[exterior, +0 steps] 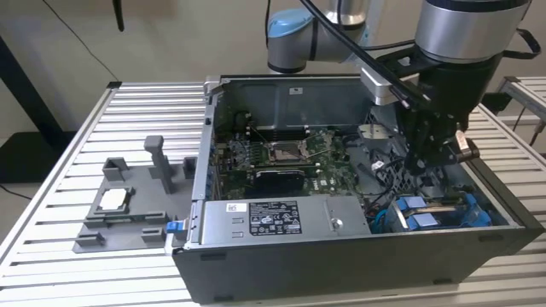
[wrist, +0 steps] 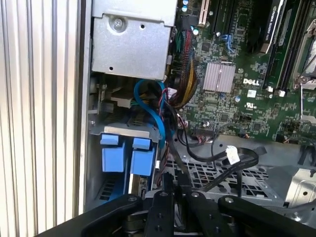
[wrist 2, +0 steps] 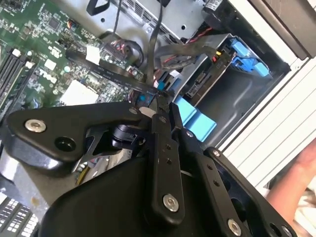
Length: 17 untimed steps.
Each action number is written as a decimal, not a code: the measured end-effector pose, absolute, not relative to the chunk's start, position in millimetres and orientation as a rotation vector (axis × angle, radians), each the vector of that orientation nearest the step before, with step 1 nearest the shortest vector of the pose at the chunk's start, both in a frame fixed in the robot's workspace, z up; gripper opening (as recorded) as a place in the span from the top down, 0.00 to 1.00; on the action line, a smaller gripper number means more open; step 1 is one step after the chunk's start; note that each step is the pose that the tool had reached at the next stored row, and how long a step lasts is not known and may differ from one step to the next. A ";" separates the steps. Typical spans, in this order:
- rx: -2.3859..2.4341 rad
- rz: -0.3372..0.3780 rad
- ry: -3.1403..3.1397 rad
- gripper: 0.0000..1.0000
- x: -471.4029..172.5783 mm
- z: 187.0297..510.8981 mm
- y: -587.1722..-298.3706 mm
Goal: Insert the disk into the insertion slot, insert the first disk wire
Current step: 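Insert the first disk wire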
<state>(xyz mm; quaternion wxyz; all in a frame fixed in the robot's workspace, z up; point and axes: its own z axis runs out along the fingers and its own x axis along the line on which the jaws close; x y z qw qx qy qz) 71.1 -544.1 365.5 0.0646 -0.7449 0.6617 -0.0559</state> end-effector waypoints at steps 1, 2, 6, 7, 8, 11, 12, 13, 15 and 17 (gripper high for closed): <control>-2.251 -0.163 2.000 0.84 72.5 364.8 -545.6; -2.254 -0.157 2.003 0.84 74.4 364.2 -547.2; -2.265 -0.133 2.013 0.84 83.2 361.9 -553.6; -2.268 -0.127 2.016 0.84 85.4 361.4 -555.1; -2.271 -0.121 2.019 0.84 87.7 360.8 -556.4; -2.280 -0.102 2.027 0.84 94.5 359.5 -560.1; -2.283 -0.095 2.029 0.84 96.9 359.0 -561.4; -2.286 -0.088 2.032 0.84 99.2 358.5 -562.6; -2.292 -0.073 2.038 0.84 103.6 357.4 -565.2; -2.298 -0.058 2.044 0.84 108.4 356.3 -567.1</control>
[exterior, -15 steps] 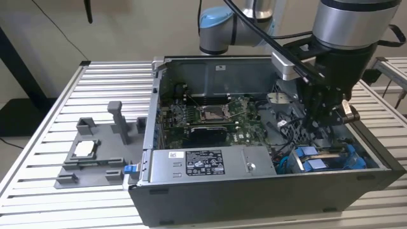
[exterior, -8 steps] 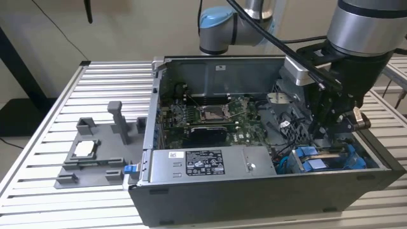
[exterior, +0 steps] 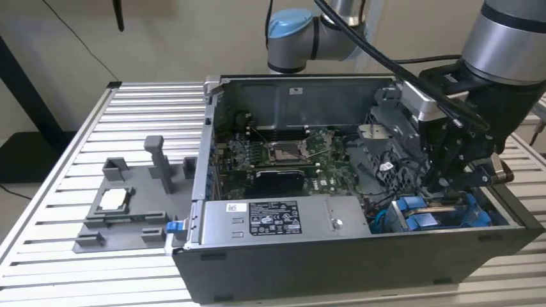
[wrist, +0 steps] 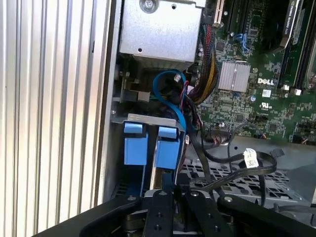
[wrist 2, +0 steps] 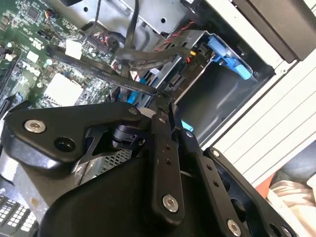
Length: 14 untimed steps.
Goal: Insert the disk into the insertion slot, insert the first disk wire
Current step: 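Insert the first disk wire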
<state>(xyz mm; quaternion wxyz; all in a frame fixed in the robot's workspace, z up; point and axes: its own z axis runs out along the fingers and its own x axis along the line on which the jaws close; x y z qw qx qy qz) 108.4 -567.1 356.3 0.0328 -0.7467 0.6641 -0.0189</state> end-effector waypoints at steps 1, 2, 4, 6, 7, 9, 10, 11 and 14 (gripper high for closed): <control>-2.301 -0.051 2.046 0.84 111.2 355.7 -567.7; -2.303 -0.044 2.049 0.84 114.3 355.1 -568.1; -2.307 -0.033 2.053 0.84 120.4 353.7 -568.7; -2.311 -0.022 2.057 0.84 124.1 352.0 -568.8; -2.313 -0.018 2.059 0.84 124.7 351.2 -568.8; -2.312 -0.011 2.066 0.84 125.1 349.5 -568.9; -2.311 -0.008 2.070 0.84 125.2 348.5 -568.9; -2.309 -0.005 2.075 0.84 125.4 347.5 -568.9; -2.298 0.000 2.083 0.84 126.0 344.4 -568.9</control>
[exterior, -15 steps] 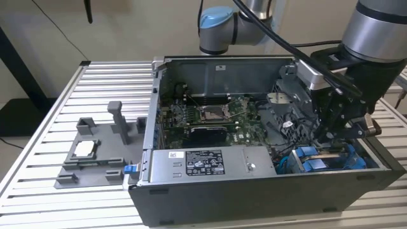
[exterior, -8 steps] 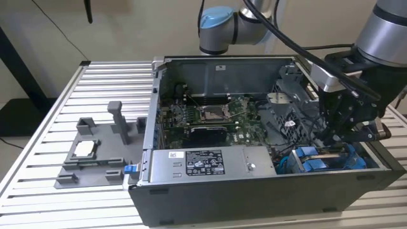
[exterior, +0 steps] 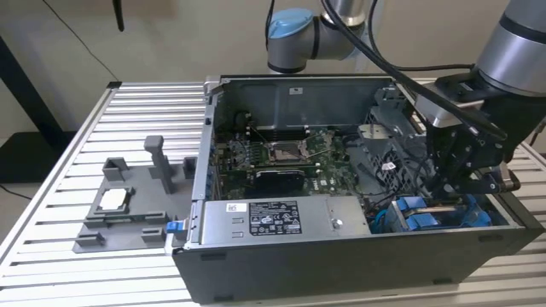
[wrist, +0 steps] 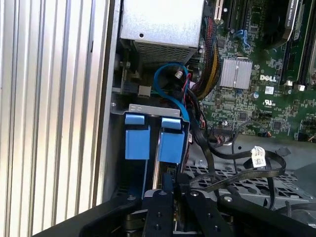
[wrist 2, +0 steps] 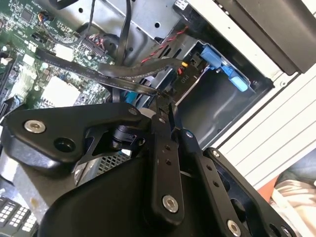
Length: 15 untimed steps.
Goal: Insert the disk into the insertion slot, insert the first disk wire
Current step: 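Insert the first disk wire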
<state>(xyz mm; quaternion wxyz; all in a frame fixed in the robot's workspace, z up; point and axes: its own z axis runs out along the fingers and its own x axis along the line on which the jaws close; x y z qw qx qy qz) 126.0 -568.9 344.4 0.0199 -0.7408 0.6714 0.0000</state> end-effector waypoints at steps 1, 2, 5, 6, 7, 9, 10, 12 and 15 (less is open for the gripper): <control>-2.295 0.002 2.084 0.84 126.3 343.6 -568.9; -2.291 0.005 2.085 0.84 126.6 342.9 -568.9; -2.287 0.010 2.085 0.84 127.4 342.2 -568.8; -2.287 0.011 2.085 0.84 127.8 342.1 -569.1; -2.287 0.012 2.085 0.84 128.1 341.8 -569.2; -2.287 0.012 2.086 0.84 128.6 341.3 -570.0; -2.287 0.013 2.087 0.84 128.7 340.9 -570.7; -2.285 0.013 2.089 0.84 128.9 339.1 -572.6; -2.280 0.016 2.091 0.84 129.0 335.3 -575.0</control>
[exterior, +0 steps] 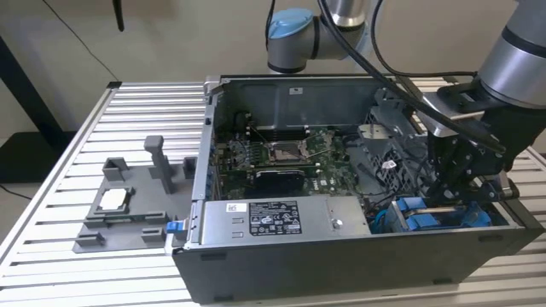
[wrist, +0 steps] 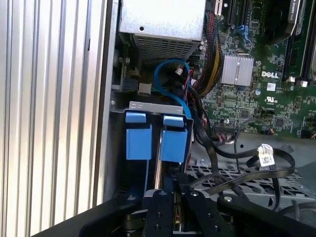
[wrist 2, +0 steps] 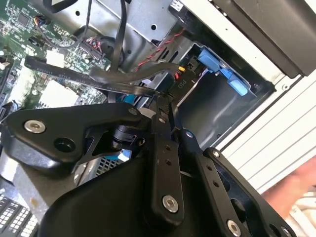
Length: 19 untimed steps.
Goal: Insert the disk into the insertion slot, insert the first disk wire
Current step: 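Insert the first disk wire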
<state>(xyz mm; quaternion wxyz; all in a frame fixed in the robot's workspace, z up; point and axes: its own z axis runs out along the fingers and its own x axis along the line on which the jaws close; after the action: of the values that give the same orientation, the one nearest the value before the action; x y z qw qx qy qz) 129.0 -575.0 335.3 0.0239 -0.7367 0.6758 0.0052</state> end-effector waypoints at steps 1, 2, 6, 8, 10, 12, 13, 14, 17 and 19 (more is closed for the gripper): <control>-2.279 0.017 2.091 0.84 129.1 334.5 -575.4; -2.279 0.018 2.091 0.84 129.1 334.3 -575.4; -2.278 0.019 2.091 0.84 129.1 334.1 -575.4; -2.277 0.021 2.090 0.83 129.1 334.7 -575.3; -2.277 0.022 2.090 0.76 129.1 338.3 -575.4; -2.277 0.021 2.090 0.76 129.1 345.5 -575.3; -2.277 0.022 2.090 0.76 129.1 349.5 -575.4; -2.276 0.022 2.090 0.76 129.1 353.4 -575.4; -2.275 0.022 2.091 0.76 129.1 356.1 -575.4; -2.274 0.022 2.091 0.76 129.2 356.0 -575.3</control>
<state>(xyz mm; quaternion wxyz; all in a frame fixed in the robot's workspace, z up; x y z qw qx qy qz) 129.2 -575.3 356.0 0.0259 -0.7359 0.6766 0.0071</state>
